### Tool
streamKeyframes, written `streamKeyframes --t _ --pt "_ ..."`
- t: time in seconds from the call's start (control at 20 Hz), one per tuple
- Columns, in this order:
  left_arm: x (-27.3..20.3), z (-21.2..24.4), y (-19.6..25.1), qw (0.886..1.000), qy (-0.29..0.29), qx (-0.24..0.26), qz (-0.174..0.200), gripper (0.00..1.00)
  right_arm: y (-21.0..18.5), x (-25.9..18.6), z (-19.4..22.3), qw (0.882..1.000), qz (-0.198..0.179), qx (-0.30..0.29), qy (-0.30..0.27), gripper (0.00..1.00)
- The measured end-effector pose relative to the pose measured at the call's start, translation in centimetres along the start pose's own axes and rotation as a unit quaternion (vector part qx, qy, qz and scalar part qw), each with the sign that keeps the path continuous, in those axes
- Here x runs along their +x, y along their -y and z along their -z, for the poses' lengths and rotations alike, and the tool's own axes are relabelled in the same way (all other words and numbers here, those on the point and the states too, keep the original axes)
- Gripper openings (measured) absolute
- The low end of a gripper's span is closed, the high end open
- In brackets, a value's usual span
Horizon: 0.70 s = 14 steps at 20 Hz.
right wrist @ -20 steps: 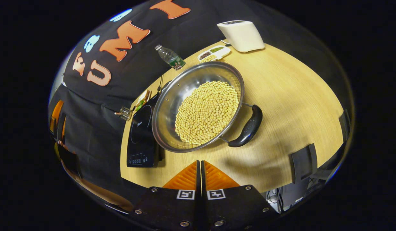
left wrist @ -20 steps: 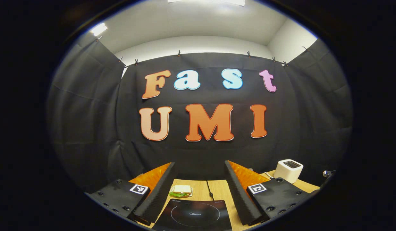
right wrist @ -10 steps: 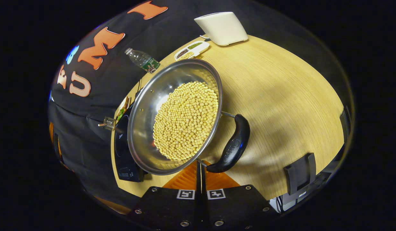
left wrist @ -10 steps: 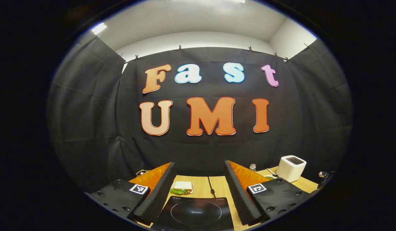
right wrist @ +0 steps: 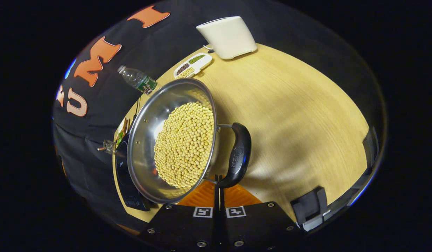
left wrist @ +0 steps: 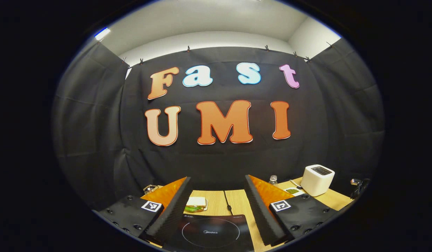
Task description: First push the handle of the pot to place it horizontally, then grasp the pot with both hands and set it on the induction cooktop.
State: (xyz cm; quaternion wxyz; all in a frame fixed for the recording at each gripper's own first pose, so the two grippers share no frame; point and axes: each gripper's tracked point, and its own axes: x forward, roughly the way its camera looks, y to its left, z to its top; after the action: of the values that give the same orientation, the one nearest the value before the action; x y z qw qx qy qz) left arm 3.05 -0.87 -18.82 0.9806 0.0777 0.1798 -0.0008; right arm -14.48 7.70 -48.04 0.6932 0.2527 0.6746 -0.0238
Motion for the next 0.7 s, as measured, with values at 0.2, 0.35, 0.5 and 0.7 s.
streamKeyframes --t 0.2,0.35,0.5,0.7 --pt "0.6 0.6 0.5 1.0 -0.007 0.007 0.002 0.98 0.8 0.2 -1.7 1.0 0.016 -0.008 0.006 0.0" --pt "1.0 0.7 0.4 1.0 -0.01 0.015 -0.001 0.98 0.8 0.7 -2.9 1.0 0.021 -0.015 0.011 0.0" --pt "1.1 1.4 0.4 1.0 -0.016 0.018 -0.001 0.98 1.0 0.9 -4.0 0.999 0.029 -0.019 0.013 0.0" --pt "1.3 2.0 -0.1 0.999 -0.026 0.019 -0.004 0.98 1.6 1.0 -5.2 0.999 0.035 -0.027 0.016 0.0"
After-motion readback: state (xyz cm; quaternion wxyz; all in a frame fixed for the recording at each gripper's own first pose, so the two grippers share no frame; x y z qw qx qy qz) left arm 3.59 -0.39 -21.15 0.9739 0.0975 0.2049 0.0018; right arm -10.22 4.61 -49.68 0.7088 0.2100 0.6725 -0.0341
